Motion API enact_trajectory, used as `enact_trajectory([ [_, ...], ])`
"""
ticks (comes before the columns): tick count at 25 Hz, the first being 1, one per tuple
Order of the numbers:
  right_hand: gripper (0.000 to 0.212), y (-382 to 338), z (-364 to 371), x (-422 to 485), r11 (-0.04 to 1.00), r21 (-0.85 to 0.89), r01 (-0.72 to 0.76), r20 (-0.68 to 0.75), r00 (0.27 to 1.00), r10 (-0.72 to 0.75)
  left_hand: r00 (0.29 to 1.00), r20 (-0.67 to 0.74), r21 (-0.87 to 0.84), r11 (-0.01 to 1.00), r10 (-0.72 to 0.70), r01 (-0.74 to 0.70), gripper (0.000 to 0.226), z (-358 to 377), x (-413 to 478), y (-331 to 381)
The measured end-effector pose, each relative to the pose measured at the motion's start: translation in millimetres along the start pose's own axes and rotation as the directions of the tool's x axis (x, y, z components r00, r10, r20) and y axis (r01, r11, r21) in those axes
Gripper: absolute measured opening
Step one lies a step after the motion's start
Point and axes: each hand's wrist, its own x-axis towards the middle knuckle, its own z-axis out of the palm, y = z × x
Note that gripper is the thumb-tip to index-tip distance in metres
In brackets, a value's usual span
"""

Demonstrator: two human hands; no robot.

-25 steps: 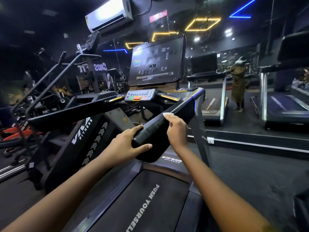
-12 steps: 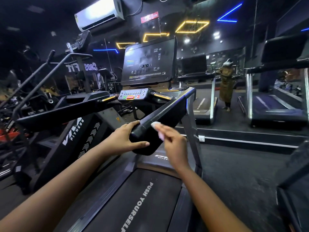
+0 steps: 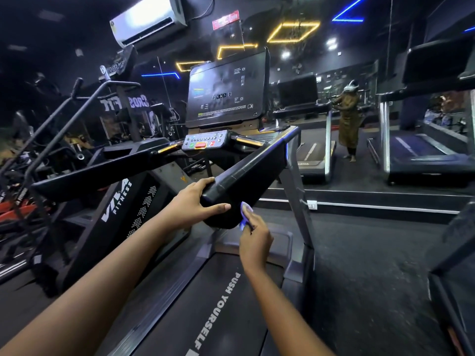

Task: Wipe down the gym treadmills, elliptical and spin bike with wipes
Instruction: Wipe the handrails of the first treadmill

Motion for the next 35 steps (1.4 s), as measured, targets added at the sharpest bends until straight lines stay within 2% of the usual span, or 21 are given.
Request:
enact_trajectory([
  [4, 0.052, -20.1, -0.3, -37.7, 0.996, 0.087, 0.036, 0.068, 0.997, -0.042, 1.000, -0.020, -0.011, 1.000, 0.011, -0.011, 0.086, -0.1, -1.3, 0.8],
  [7, 0.045, -41.7, -14.1, -24.3, 0.984, 0.159, 0.074, 0.128, 0.987, -0.095, 1.000, -0.020, -0.015, 1.000, 0.008, -0.009, 0.084, -0.5, -3.4, 3.9],
  [10, 0.037, -53.6, -13.3, 34.6, 0.969, 0.023, 0.244, 0.108, 0.963, -0.246, 1.000, 0.003, -0.022, 1.000, -0.020, 0.020, 0.098, -2.5, -6.4, 6.5],
  [12, 0.043, -55.4, -3.6, 58.2, 0.918, -0.146, 0.369, 0.226, 0.916, -0.332, 1.000, 0.012, -0.022, 0.999, -0.028, 0.028, 0.108, -2.9, -7.2, 7.9],
  [14, 0.049, -50.2, 2.0, 54.1, 0.860, -0.243, 0.449, 0.299, 0.878, -0.374, 0.999, 0.016, -0.020, 0.999, -0.034, 0.034, 0.114, -2.0, -7.0, 8.6],
  [19, 0.042, -51.8, -11.1, 16.0, 0.832, -0.078, 0.550, 0.302, 0.808, -0.506, 0.996, 0.076, -0.127, 0.990, -0.047, 0.057, 0.109, -11.4, -9.5, 15.7],
  [21, 0.037, -52.1, -15.0, 15.5, 0.845, 0.025, 0.535, 0.334, 0.792, -0.511, 0.993, 0.111, -0.178, 0.982, -0.050, 0.069, 0.089, -15.7, -9.5, 19.8],
  [23, 0.036, -44.7, -17.2, 32.8, 0.890, 0.055, 0.452, 0.264, 0.853, -0.449, 0.991, 0.115, -0.170, 0.981, -0.074, 0.093, 0.065, -18.7, -4.0, 25.1],
  [25, 0.037, -30.2, -16.4, 68.5, 0.964, -0.008, 0.266, 0.100, 0.959, -0.264, 0.988, 0.110, -0.072, 0.990, -0.112, 0.121, 0.072, -19.9, 11.3, 29.1],
  [27, 0.040, -12.9, -10.5, 100.2, 0.990, -0.094, 0.102, 0.026, 0.995, -0.100, 0.982, 0.135, 0.022, 0.991, -0.135, 0.133, 0.090, -17.2, 23.8, 32.6],
  [31, 0.044, 5.2, 12.0, 101.4, 0.988, -0.114, 0.108, 0.017, 0.994, -0.107, 0.977, 0.126, -0.010, 0.985, -0.171, 0.174, 0.079, -3.4, 32.1, 29.8],
  [33, 0.044, 5.5, 15.7, 74.2, 0.982, -0.091, 0.163, -0.019, 0.986, -0.166, 0.980, 0.093, -0.002, 0.985, -0.174, 0.175, 0.071, -0.6, 35.0, 26.1],
  [35, 0.042, 2.1, 10.9, 40.1, 0.967, -0.065, 0.246, 0.019, 0.969, -0.245, 0.981, 0.086, 0.012, 0.985, -0.175, 0.175, 0.063, 0.7, 38.7, 24.9],
])
